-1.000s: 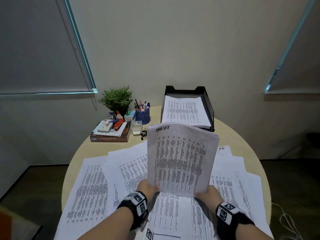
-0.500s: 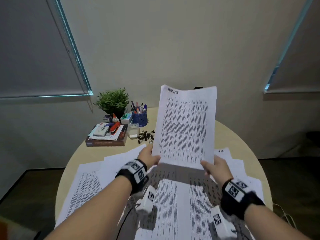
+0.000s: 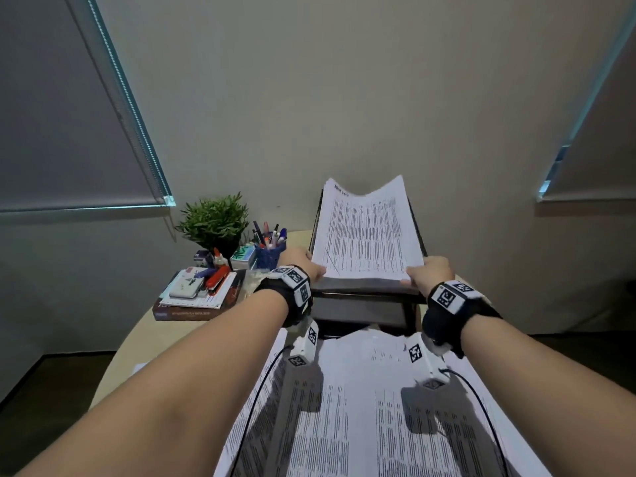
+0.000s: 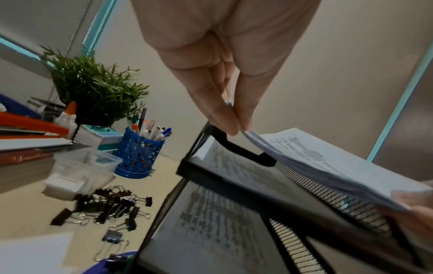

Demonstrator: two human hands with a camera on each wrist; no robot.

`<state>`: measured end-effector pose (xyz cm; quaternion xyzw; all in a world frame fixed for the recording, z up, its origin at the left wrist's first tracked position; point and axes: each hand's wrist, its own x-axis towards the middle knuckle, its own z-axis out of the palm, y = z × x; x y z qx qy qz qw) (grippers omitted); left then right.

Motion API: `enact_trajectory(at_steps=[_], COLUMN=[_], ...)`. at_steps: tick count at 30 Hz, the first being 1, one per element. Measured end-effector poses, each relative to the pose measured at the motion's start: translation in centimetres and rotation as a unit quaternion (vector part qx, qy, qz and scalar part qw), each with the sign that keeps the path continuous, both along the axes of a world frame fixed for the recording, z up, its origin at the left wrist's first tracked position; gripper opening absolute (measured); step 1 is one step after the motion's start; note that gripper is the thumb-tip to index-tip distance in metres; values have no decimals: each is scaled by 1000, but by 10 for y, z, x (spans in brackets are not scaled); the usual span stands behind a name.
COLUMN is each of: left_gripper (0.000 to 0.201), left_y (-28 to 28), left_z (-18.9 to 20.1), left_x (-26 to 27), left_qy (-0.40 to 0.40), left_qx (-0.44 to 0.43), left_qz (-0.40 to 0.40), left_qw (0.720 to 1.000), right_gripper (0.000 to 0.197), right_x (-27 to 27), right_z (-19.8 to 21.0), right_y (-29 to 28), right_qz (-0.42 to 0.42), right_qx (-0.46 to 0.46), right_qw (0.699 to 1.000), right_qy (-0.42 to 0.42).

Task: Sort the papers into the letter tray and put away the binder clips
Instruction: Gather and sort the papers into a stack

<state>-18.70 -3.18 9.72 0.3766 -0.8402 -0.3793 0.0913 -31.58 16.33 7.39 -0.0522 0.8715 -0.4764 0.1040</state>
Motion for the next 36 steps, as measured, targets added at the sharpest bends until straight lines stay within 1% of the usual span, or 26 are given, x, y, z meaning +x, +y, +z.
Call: enact_trajectory(at_steps=[2, 3, 5, 7, 9, 12, 15, 17, 19, 21, 23, 25, 27, 29, 31, 33, 36], left_gripper=[22, 15, 6, 7, 9, 7, 20, 27, 30, 33, 37, 43, 54, 67, 77, 86, 100], left_y=[-2, -3, -4, -4, -4, -5, -1, 2, 7, 14, 25, 38, 49, 60, 69, 75, 77], left_z=[-9, -14, -24, -29, -29, -31, -37, -45, -58, -75, -94, -113, -131, -145, -154, -159, -161], left_x=[-5, -7, -9, -10, -7, 2, 20, 37, 59, 85, 112, 137, 157, 174, 185, 193, 200], left_qy=[-50, -57, -52, -44, -43, -39, -21, -12, -23, -40, -78, -146, -221, -247, -238, -233, -231], left_qx=[-42, -57, -75, -87, -94, -102, -108, -106, -80, -38, -7, 14, 10, -9, -34, -53, -49], left_qz=[-13, -11, -3, 3, -1, -16, -23, -28, -31, -35, -38, -39, -57, -73, -87, -96, -92], left_qw=[998, 997, 996, 995, 995, 994, 994, 994, 996, 998, 996, 988, 973, 966, 967, 966, 967], right_gripper=[7, 13, 19, 20, 21, 32, 38, 42, 45, 47, 46, 45, 45, 43, 45, 48, 56], right_x=[-4, -7, -6, -8, -6, 3, 15, 26, 43, 64, 88, 111, 131, 146, 157, 164, 176], right_z=[-8, -15, -21, -23, -17, -6, -2, -4, -9, -15, -26, -43, -61, -78, -93, -104, -115], right_y=[-5, -5, -4, -3, 0, 6, 18, 28, 39, 51, 66, 81, 93, 104, 112, 120, 132], right_qz=[20, 22, 27, 30, 46, 75, 94, 93, 93, 101, 123, 139, 154, 173, 196, 218, 222], right_qx=[60, 77, 95, 101, 155, 222, 228, 222, 196, 176, 180, 187, 192, 195, 231, 289, 352], right_qw=[998, 997, 995, 994, 985, 966, 956, 957, 963, 969, 969, 970, 969, 965, 953, 931, 908], right_qy=[-6, -9, -10, 19, 58, 111, 159, 163, 162, 144, 113, 74, 34, -7, -30, -43, -40])
